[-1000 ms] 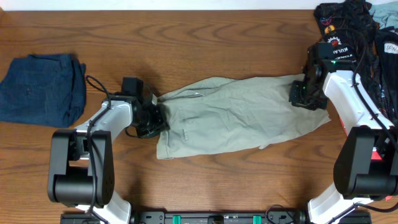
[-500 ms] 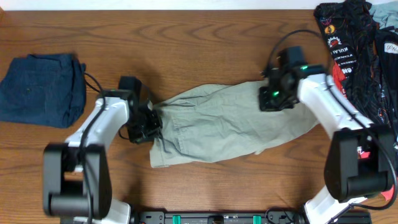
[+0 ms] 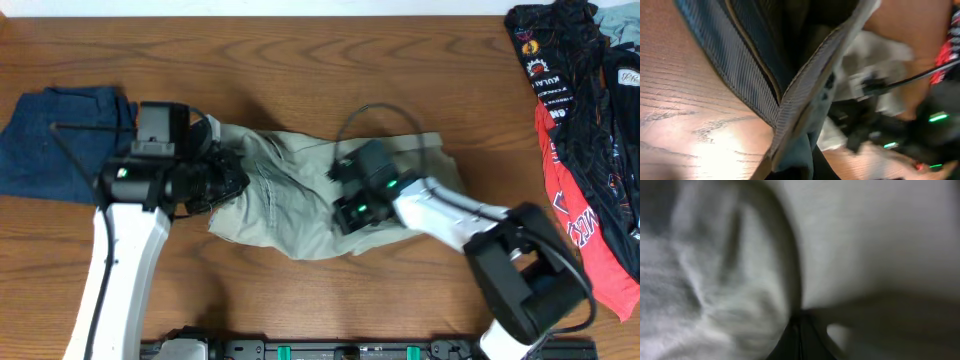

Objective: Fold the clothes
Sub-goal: 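Grasp the right end with the right gripper and fold it leftward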

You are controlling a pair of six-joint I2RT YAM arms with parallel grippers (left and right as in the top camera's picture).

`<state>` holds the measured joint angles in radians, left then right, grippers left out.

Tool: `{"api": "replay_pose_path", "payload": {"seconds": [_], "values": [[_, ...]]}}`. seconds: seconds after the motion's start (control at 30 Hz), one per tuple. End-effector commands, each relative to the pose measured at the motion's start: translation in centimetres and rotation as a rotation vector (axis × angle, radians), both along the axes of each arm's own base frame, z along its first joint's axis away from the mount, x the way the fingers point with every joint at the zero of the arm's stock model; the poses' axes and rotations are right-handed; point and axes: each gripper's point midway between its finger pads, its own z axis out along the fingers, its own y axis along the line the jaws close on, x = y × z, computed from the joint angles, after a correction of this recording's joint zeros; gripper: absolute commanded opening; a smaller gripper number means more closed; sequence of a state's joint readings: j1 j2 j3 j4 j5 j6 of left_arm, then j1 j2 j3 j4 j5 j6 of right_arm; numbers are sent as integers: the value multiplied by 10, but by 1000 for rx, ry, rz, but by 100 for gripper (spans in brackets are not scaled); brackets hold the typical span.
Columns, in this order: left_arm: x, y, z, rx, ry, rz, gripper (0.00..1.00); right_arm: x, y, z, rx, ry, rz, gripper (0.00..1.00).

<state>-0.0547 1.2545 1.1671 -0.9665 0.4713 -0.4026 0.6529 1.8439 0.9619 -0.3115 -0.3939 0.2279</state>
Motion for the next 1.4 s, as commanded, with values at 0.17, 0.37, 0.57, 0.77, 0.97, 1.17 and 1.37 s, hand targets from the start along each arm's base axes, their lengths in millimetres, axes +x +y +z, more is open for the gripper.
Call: {"api": "replay_pose_path", "payload": {"seconds": [0.17,0.37,0.57,0.77,0.97,1.17,1.37], "values": [[4,-28,61,-240,-144,14,6,-33,55,-10,39,-24,58,7],[5,-28,58,-238,-131,16,6,-18,57,-6,38,-87,47,8],[7,-28,46,-225,-92,5,6,21,25,40,36,-147,-4,15],[12,-28,36,-223,-57,8,6,69,-68,89,-100,-256,-226,18],[15,-29,27,-222,-23,12,6,72,-168,76,-325,-186,-394,18],[16,-43,21,-224,-8,-27,6,54,-207,35,-403,-42,-453,17],[20,-70,20,-242,-17,-85,6,37,-210,-2,-427,37,-441,15]]}}
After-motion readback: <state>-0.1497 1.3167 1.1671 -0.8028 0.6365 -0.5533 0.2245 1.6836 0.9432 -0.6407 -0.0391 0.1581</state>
